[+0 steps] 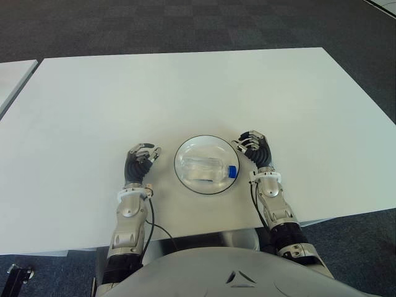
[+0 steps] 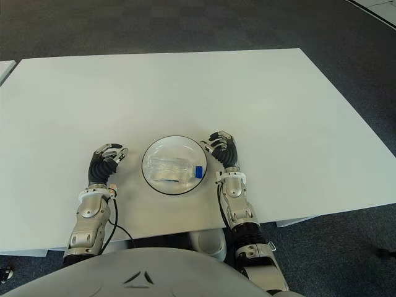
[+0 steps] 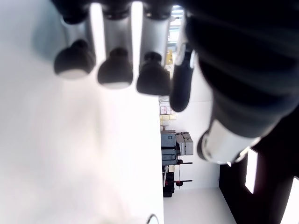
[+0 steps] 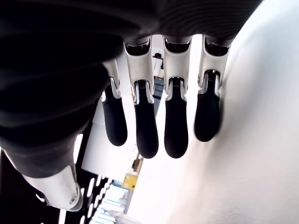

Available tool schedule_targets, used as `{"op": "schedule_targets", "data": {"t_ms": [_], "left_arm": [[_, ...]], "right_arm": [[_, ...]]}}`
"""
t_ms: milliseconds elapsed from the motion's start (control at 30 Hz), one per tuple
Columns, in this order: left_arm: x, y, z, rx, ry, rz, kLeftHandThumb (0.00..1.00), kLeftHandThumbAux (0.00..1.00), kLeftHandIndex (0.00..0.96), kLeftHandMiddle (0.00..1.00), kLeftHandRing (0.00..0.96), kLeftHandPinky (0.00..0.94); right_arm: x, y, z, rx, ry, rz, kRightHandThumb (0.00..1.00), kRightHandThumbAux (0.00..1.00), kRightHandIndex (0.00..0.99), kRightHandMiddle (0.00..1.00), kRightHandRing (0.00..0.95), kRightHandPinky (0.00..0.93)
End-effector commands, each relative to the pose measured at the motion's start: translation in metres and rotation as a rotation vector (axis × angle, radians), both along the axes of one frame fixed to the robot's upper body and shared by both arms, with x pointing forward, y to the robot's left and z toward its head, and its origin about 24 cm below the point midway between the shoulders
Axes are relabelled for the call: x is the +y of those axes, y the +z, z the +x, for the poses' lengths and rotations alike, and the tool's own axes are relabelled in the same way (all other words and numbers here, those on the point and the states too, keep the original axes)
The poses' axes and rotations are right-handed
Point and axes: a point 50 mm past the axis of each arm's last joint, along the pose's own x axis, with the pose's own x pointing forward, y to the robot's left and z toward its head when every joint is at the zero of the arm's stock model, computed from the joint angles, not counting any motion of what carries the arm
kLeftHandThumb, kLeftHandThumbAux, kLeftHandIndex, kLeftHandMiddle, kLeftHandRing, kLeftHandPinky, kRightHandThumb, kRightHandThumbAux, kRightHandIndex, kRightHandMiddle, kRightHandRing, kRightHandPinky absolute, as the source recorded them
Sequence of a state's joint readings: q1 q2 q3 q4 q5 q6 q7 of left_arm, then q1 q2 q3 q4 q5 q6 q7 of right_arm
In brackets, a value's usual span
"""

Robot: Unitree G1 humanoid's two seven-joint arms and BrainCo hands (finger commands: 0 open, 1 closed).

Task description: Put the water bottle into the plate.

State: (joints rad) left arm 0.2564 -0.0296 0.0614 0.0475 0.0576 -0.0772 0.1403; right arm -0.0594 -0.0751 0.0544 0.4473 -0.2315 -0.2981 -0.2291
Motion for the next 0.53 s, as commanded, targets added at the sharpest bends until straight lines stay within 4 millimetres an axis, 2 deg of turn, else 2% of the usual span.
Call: {"op": "schedule_targets", "data": {"t_ms": [33, 533], "left_arm": [[0.0008, -0.0055, -0.0049, 0.039, -0.015, -0.007, 0.7, 0.722, 0.437, 0.836, 0.845, 0.839], [0.0016, -0.0047, -0.0056, 0.053, -0.014, -0.02, 0.701, 0.723, 0.436, 0.82, 0.827, 0.817]], "right_arm": [[-0.0005, -0.012, -0.0015, 0.071, -0.012, 0.019, 0.702, 0.731, 0.423, 0.505, 0.525, 0.523], [-0.0011, -0.0217, -0.0025, 0.126, -0.022, 0.092, 0.704, 0.731, 0.421, 0.507, 0.518, 0.501]]}}
